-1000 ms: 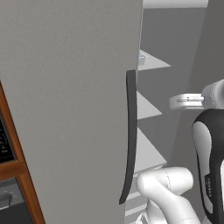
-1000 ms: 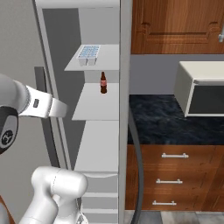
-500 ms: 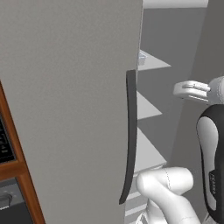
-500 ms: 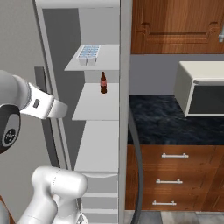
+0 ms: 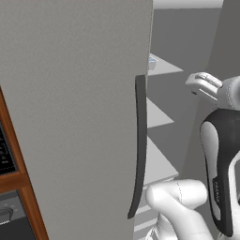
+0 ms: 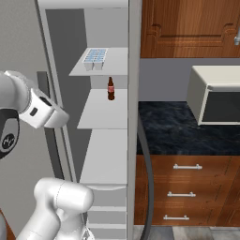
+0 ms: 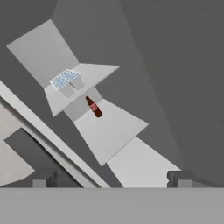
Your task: Open the freezer door, pick up the ice cube tray from the freezer, and place it on the dining counter.
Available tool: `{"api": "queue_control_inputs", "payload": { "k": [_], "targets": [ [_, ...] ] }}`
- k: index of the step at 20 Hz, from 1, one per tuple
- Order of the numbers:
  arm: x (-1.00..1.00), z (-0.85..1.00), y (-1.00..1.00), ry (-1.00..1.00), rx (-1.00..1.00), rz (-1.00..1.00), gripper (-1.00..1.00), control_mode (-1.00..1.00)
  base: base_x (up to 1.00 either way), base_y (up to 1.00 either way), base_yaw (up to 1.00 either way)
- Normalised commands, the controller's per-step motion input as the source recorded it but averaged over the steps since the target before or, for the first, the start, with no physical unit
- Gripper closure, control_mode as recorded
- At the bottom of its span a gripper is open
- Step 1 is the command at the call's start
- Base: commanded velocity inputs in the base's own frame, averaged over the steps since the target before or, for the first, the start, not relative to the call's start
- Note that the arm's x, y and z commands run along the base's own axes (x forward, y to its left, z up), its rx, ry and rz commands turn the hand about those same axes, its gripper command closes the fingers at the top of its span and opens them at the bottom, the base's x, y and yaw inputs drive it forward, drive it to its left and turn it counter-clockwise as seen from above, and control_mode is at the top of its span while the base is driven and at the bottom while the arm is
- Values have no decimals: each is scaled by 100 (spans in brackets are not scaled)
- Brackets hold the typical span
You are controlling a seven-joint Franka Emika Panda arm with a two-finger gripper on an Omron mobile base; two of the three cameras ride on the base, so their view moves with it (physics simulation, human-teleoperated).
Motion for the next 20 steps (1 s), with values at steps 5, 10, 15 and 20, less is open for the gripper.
{"api": "queue_control_inputs", "payload": {
  "k": [5,10,15,20],
  "targets": [
    [9,1,0,-19,26,-16,-100,-100,0,0,0],
    [17,11,0,-15,29,-11,-100,-100,0,0,0],
    [22,12,0,-9,23,-5,-100,-100,0,0,0],
    [20,23,0,0,14,0,-100,-100,0,0,0]
  ]
}}
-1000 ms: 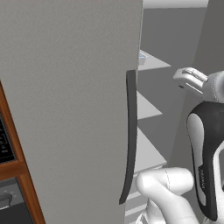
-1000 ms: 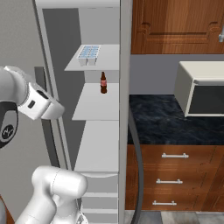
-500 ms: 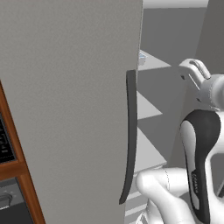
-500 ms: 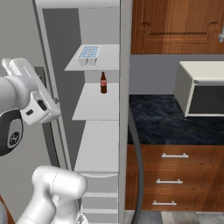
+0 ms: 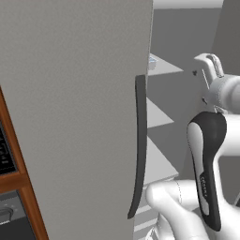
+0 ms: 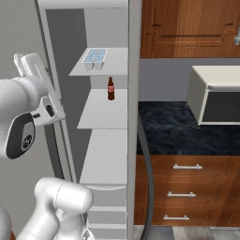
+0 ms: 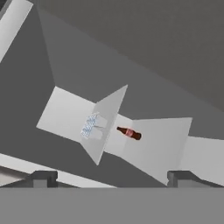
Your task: Open the freezer door, pick up the ice cube tray from the freezer, and place it on the dining counter.
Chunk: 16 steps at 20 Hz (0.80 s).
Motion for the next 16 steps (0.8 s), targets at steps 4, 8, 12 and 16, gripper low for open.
{"api": "queue_control_inputs", "payload": {
  "k": [4,8,12,16],
  "targets": [
    [4,26,0,0,13,5,-100,-100,0,0,0],
    [20,8,0,0,2,1,-100,-100,0,0,0],
    [34,0,0,0,0,1,-100,-100,0,0,0],
    [34,0,0,0,0,3,-100,-100,0,0,0]
  ]
}}
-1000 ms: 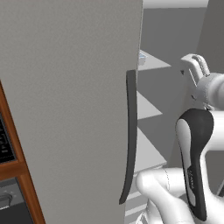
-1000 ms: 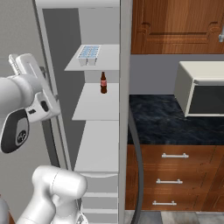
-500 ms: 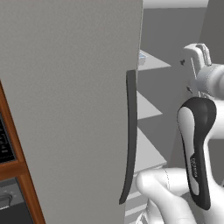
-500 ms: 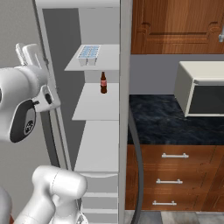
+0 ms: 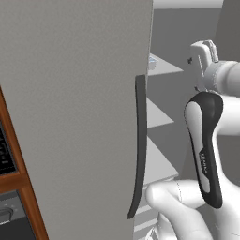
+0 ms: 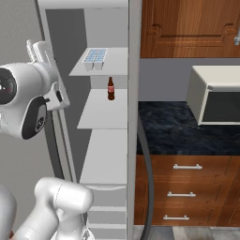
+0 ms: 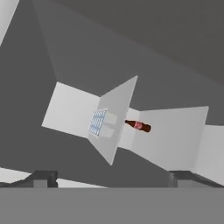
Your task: Open the freezer door, pick up the ice cube tray from the freezer, and place it on the dining counter.
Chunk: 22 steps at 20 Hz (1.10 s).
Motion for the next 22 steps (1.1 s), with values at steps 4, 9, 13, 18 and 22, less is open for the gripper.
{"api": "queue_control_inputs", "payload": {
  "k": [4,9,13,18,22],
  "targets": [
    [20,-4,-6,-4,1,4,-100,-100,0,0,0],
    [14,-12,-1,-10,0,4,-100,-100,0,0,0],
    [22,-1,0,-4,0,3,-100,-100,0,0,0],
    [6,0,0,0,0,5,-100,-100,0,0,0],
    [18,0,0,0,0,3,-100,-100,0,0,0]
  ]
}}
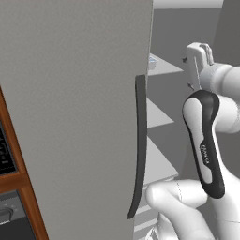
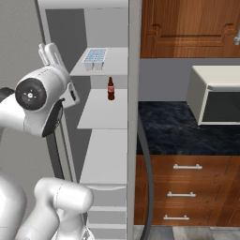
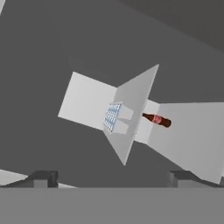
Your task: Open the freezer door, pick up the ice cube tray from the freezer, and place it on the dining counter.
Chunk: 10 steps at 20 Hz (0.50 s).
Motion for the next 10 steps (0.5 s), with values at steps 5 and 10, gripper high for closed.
{"api": "queue_control_inputs", "payload": {
  "k": [5,10],
  "targets": [
    [23,0,0,0,0,2,-100,-100,0,0,0],
    [16,0,0,0,0,3,-100,-100,0,0,0]
  ]
}}
